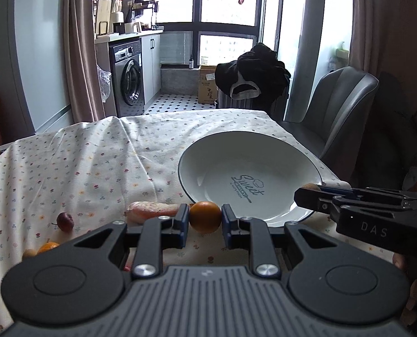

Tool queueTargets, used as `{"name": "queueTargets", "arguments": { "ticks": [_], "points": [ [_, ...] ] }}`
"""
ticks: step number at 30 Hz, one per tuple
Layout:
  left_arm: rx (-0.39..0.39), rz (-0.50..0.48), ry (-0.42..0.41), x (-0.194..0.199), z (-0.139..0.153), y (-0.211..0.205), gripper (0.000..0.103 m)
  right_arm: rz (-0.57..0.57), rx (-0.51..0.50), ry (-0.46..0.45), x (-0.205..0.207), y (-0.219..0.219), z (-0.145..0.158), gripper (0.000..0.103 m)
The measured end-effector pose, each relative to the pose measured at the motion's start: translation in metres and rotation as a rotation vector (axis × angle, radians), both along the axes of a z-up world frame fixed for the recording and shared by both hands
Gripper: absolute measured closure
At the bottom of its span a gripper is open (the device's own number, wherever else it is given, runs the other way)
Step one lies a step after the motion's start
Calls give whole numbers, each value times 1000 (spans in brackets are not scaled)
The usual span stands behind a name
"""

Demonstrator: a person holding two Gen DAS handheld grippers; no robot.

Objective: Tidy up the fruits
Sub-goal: 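Carry the tangerine in the left tool while the right tool carries the kiwi over the white bowl, then open the left tool over the bowl while the right tool releases the kiwi into it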

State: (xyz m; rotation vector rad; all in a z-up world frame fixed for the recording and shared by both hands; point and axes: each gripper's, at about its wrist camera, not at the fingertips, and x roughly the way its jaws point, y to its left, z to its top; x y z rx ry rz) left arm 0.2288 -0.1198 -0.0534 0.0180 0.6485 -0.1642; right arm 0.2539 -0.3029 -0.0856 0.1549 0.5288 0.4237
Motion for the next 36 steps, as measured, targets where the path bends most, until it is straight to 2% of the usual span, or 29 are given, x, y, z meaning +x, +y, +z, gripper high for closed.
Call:
{"name": "queueTargets", "arguments": {
  "ticks": [17, 20, 26, 29, 36],
  "points": [
    [19, -69, 65, 42, -22, -33, 80, 20, -33, 61, 26, 3, -19, 80],
    [21, -73, 77, 47, -26, -35, 80, 14, -44, 65, 28, 3, -20, 75],
    [30, -58, 84, 49, -28, -33, 80, 12, -40, 62, 24, 2, -19, 75],
    [48, -54, 66, 45, -25, -32, 79, 6, -33, 57, 21, -1, -17, 75],
    [35, -33, 43, 30, -11, -19, 76, -12, -6, 52, 11, -5, -12, 75]
  ]
}}
